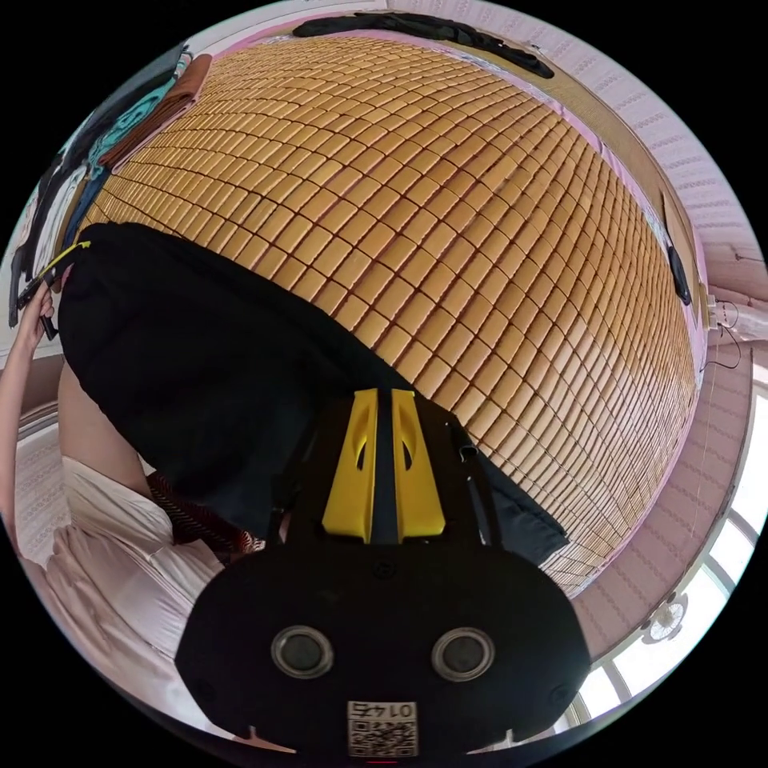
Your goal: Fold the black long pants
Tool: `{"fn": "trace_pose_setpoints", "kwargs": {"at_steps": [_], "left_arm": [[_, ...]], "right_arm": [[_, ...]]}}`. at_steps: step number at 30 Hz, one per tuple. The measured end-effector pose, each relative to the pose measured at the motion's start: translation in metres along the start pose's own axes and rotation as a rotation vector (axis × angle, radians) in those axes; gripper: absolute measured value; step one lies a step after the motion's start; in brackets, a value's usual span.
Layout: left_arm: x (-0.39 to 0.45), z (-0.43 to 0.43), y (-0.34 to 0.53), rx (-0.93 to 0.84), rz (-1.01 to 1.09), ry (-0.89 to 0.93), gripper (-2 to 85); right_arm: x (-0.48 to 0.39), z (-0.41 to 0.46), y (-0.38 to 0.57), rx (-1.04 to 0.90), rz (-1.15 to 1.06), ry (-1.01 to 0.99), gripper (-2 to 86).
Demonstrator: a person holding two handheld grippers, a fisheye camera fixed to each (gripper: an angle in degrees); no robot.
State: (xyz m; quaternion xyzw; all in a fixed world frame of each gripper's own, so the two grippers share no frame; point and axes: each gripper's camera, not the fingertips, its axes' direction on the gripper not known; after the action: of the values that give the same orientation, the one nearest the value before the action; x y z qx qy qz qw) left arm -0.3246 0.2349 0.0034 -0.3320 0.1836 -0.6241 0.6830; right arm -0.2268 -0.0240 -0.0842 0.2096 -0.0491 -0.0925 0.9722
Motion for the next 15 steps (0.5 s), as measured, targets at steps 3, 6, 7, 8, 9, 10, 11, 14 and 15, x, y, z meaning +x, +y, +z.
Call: {"fn": "trace_pose_setpoints", "kwargs": {"at_steps": [3,6,7,8,9,10,11,14,15], "left_arm": [[0.005,0.001,0.000,0.008,0.027,-0.040,7.8],[0.010,0.001,-0.003,0.000,0.044,-0.071,7.5],[0.012,-0.003,-0.003,0.013,0.052,-0.089,7.2],[0.013,-0.011,-0.002,0.037,0.061,-0.094,7.0],[0.014,-0.015,-0.001,0.052,0.069,-0.094,6.9],[0.015,-0.025,0.002,0.092,0.085,-0.092,6.6],[0.015,-0.036,0.007,0.131,0.112,-0.084,6.2],[0.014,-0.051,0.006,0.182,0.134,-0.054,5.4],[0.014,-0.052,0.004,0.184,0.130,-0.046,5.3]], "right_arm": [[-0.009,0.005,-0.010,-0.056,-0.030,-0.020,5.5],[-0.018,-0.006,-0.019,-0.044,-0.061,-0.071,0.6],[-0.021,-0.014,-0.021,-0.029,-0.062,-0.045,-0.2],[-0.023,-0.024,-0.023,-0.008,-0.069,-0.031,-0.5],[-0.023,-0.030,-0.023,0.005,-0.076,-0.032,-0.7],[-0.024,-0.042,-0.024,0.030,-0.091,-0.034,-0.7],[-0.024,-0.055,-0.026,0.057,-0.102,-0.026,-0.8],[-0.023,-0.075,-0.037,0.080,-0.112,-0.013,-0.6],[-0.024,-0.076,-0.040,0.074,-0.118,-0.020,-0.4]]}}
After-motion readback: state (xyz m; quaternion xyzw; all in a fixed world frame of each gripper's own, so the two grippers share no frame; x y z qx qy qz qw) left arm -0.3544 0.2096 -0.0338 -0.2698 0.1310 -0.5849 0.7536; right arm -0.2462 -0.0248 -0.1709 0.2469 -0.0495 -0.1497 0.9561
